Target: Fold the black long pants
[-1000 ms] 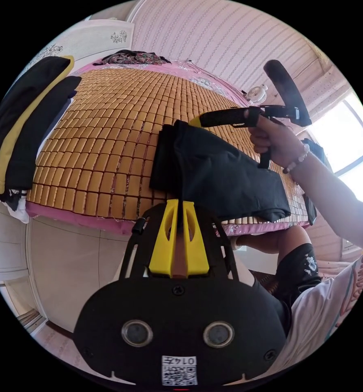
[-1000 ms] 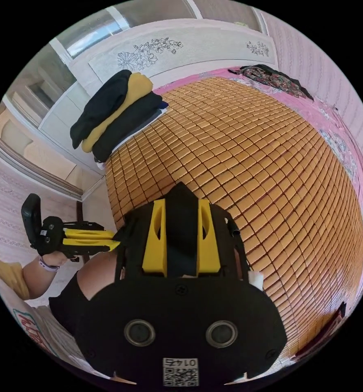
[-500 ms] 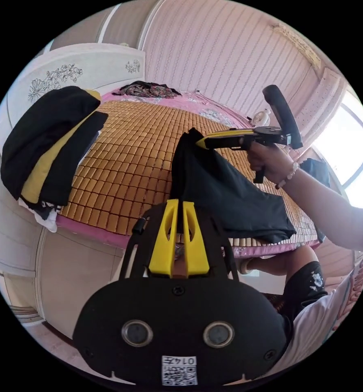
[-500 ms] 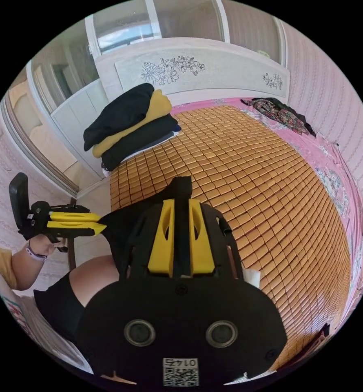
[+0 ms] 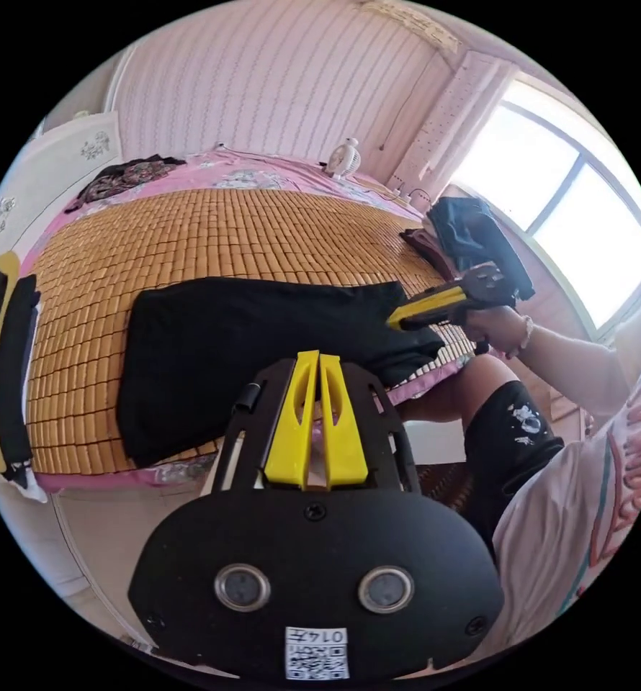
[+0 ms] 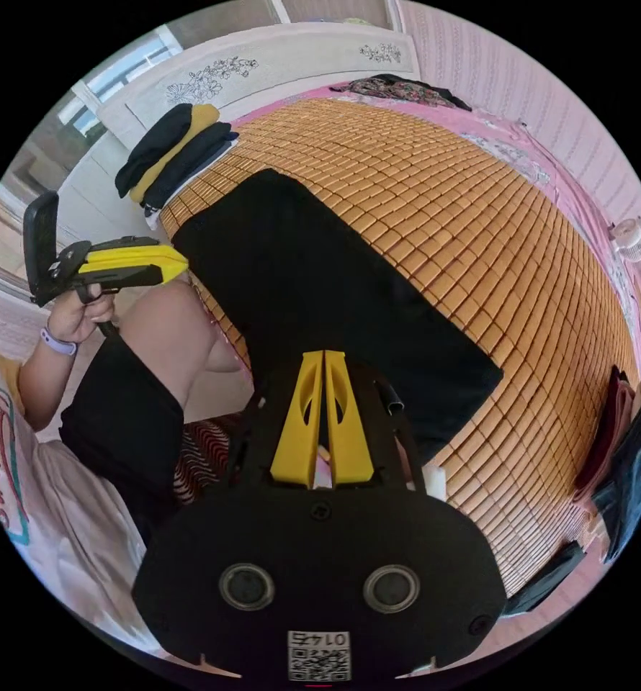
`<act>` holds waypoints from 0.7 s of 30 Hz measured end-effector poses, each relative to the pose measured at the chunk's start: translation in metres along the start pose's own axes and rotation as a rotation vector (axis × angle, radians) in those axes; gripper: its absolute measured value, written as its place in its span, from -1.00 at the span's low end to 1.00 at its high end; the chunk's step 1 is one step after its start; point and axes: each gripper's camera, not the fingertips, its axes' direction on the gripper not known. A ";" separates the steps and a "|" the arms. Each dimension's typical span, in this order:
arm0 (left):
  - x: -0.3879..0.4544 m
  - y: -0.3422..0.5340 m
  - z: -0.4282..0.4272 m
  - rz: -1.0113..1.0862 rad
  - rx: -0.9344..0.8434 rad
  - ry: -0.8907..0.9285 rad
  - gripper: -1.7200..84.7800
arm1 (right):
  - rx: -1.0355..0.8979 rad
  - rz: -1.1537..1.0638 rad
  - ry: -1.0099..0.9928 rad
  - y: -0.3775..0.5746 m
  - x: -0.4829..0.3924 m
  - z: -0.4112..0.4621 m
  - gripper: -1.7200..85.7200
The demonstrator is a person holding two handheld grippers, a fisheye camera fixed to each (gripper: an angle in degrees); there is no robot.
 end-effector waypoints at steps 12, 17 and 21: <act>0.039 -0.011 0.087 0.015 -0.124 -0.020 -0.98 | 0.096 -0.076 0.006 -0.044 0.018 -0.037 -0.97; 0.043 -0.011 0.089 0.047 -0.110 -0.023 -0.98 | -0.032 -0.168 0.106 -0.137 0.008 0.007 -0.97; 0.047 -0.012 0.092 0.062 -0.106 -0.048 -0.98 | -0.250 -0.221 0.051 -0.175 0.025 0.013 -0.97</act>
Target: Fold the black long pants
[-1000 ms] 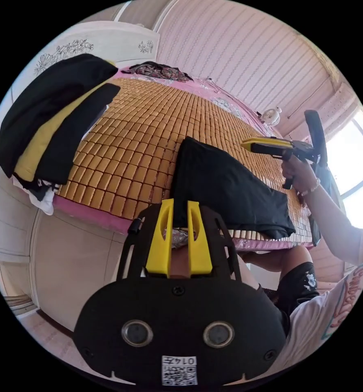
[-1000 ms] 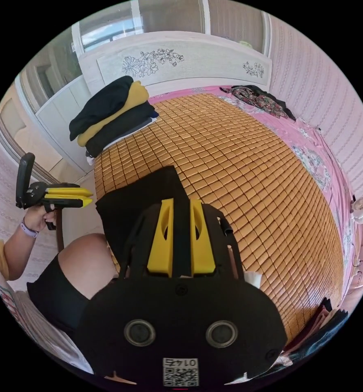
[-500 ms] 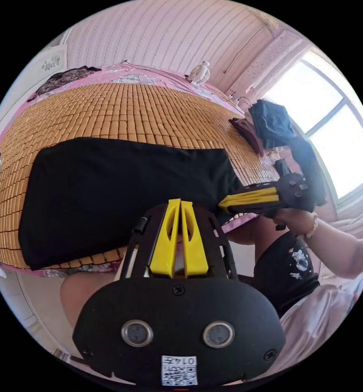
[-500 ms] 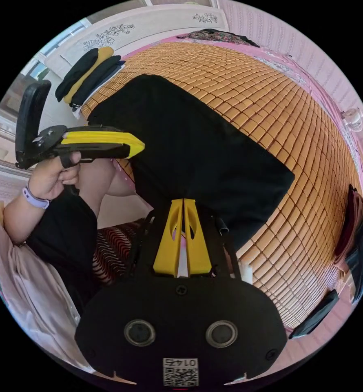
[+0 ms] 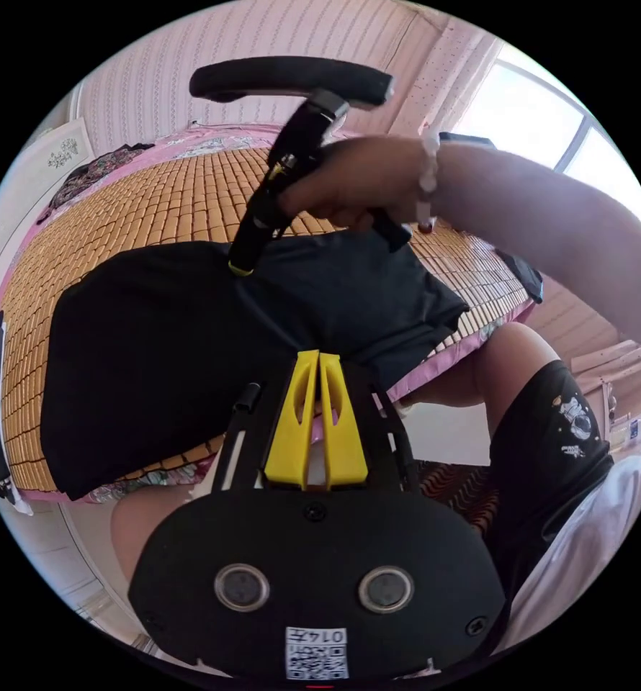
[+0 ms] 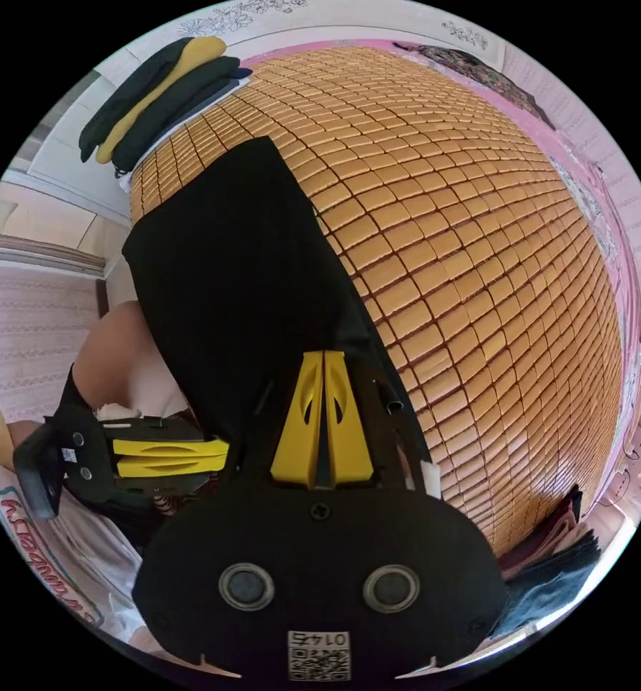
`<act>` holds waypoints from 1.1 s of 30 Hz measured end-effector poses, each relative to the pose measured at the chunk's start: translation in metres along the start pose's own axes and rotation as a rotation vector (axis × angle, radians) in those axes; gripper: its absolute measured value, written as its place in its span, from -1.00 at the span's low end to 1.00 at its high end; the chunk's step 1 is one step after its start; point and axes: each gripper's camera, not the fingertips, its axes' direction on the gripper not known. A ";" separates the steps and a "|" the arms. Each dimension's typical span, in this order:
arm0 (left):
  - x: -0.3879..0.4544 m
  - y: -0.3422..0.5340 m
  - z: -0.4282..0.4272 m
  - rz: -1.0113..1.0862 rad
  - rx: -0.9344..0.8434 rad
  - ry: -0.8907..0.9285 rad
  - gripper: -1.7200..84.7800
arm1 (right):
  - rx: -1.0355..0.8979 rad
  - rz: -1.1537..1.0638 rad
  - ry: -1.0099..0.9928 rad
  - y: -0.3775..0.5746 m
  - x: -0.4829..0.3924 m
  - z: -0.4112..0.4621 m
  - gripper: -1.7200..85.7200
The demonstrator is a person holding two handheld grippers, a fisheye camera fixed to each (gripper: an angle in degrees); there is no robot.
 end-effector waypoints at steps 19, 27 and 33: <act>0.061 -0.016 -0.014 0.323 0.299 0.189 -0.71 | 0.329 0.654 -0.345 0.394 0.114 -0.027 -0.74; 0.107 -0.053 0.040 0.461 0.106 0.183 -0.64 | 0.593 0.629 -0.615 0.451 0.129 -0.050 -0.89; 0.109 -0.056 0.043 0.418 0.078 0.121 -0.91 | 0.787 0.889 -0.502 0.523 0.154 -0.051 -0.80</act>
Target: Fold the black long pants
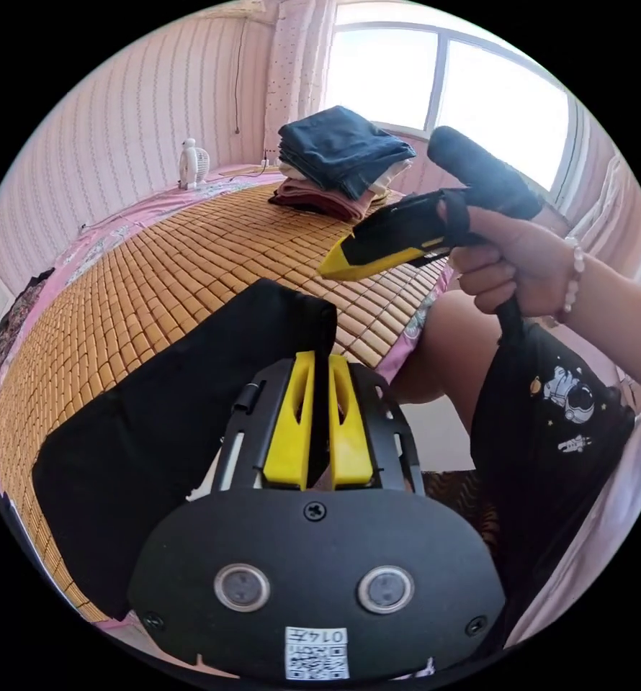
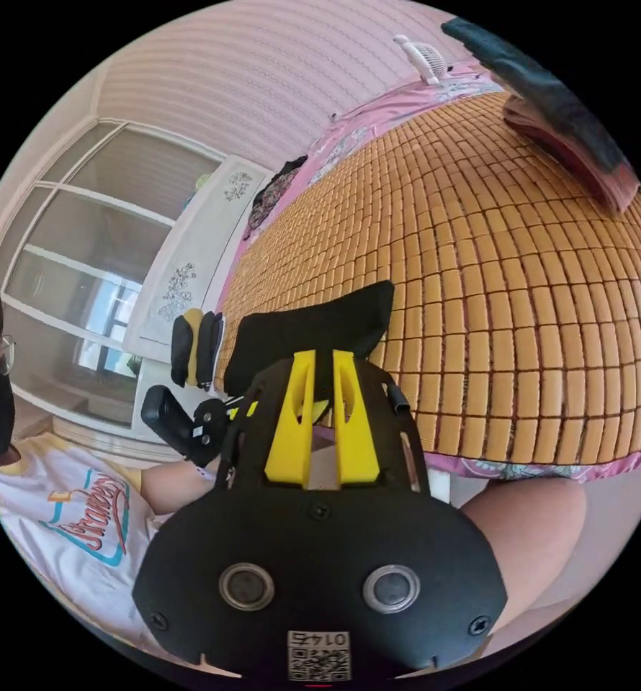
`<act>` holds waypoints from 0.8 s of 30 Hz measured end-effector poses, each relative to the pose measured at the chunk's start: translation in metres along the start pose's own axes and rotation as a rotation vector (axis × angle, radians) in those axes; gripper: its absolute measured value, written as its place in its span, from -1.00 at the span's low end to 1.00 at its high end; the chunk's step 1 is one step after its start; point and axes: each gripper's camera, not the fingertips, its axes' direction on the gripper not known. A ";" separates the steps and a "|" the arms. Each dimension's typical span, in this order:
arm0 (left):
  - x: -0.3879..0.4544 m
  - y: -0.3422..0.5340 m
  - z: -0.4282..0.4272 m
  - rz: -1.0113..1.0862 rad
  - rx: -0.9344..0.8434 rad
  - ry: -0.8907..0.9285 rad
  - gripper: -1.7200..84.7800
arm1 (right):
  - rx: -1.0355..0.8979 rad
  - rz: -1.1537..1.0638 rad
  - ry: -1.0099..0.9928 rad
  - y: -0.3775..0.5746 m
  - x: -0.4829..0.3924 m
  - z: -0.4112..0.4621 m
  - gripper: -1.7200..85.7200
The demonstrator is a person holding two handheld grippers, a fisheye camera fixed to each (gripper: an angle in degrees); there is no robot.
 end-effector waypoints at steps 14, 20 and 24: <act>0.011 0.015 -0.048 0.045 0.141 0.123 -0.94 | 0.127 0.167 -0.297 0.004 0.062 -0.055 -0.91; 0.019 -0.015 -0.053 -0.002 0.346 0.285 -0.93 | 0.280 0.066 -0.148 0.002 0.018 -0.147 -0.92; -0.005 0.000 -0.069 -0.078 0.438 0.264 -0.92 | 0.218 -0.122 -0.018 -0.023 -0.059 -0.117 -0.91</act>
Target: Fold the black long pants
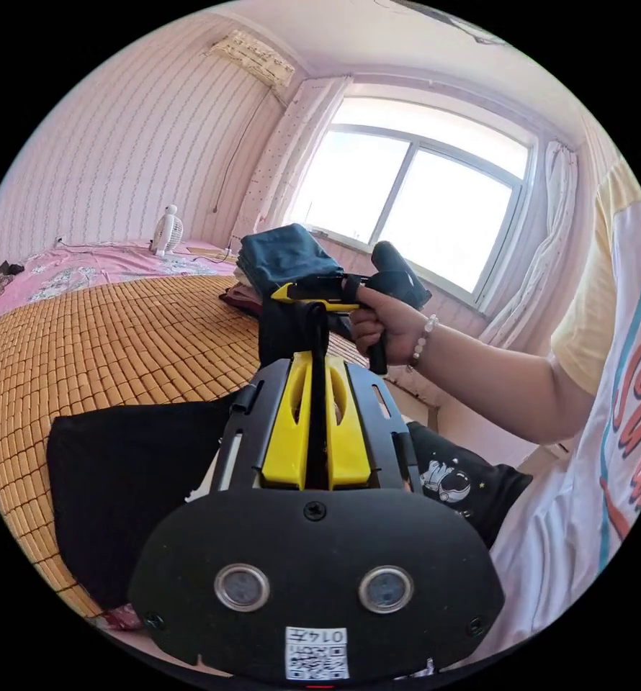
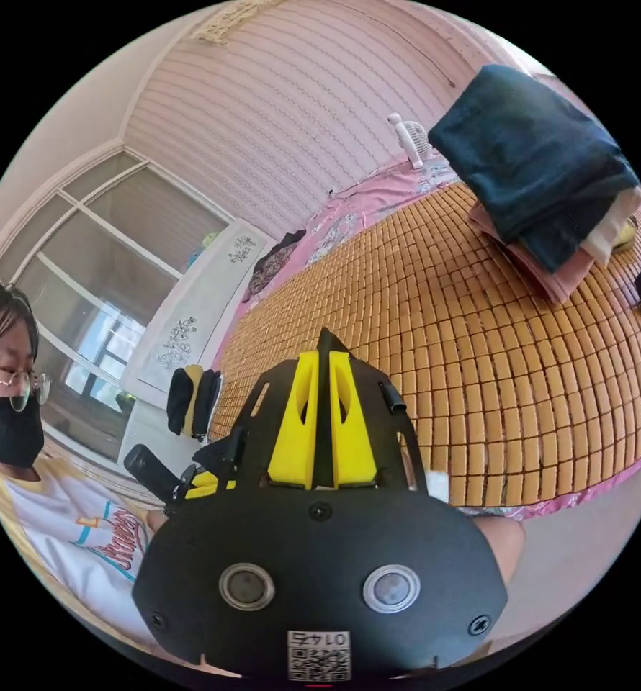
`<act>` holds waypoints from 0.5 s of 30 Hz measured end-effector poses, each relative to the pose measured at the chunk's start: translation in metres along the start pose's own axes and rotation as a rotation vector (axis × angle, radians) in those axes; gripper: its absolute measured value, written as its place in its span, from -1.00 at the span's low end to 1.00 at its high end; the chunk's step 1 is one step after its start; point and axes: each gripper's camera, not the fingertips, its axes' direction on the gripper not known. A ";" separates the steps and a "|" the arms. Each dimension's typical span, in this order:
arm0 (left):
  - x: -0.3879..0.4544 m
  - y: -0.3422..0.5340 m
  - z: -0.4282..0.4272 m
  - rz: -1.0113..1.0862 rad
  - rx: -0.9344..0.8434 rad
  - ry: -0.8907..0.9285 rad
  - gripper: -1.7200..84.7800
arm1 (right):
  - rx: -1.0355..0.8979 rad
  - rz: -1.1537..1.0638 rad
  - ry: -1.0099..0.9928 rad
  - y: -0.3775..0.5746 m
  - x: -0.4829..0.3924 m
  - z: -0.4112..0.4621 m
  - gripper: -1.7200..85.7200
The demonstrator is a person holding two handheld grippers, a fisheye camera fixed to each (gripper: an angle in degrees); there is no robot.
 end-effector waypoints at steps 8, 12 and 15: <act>-0.067 0.034 -0.109 -0.237 -0.161 -0.352 -0.83 | -0.279 -0.249 -0.146 0.001 -0.131 0.201 -0.81; -0.106 0.064 -0.156 -0.442 -0.182 -0.487 -0.81 | -0.359 -0.252 -0.098 0.044 -0.133 0.232 -0.80; -0.119 0.067 -0.164 -0.473 -0.152 -0.522 -0.80 | -0.352 -0.305 -0.004 0.071 -0.133 0.209 -0.82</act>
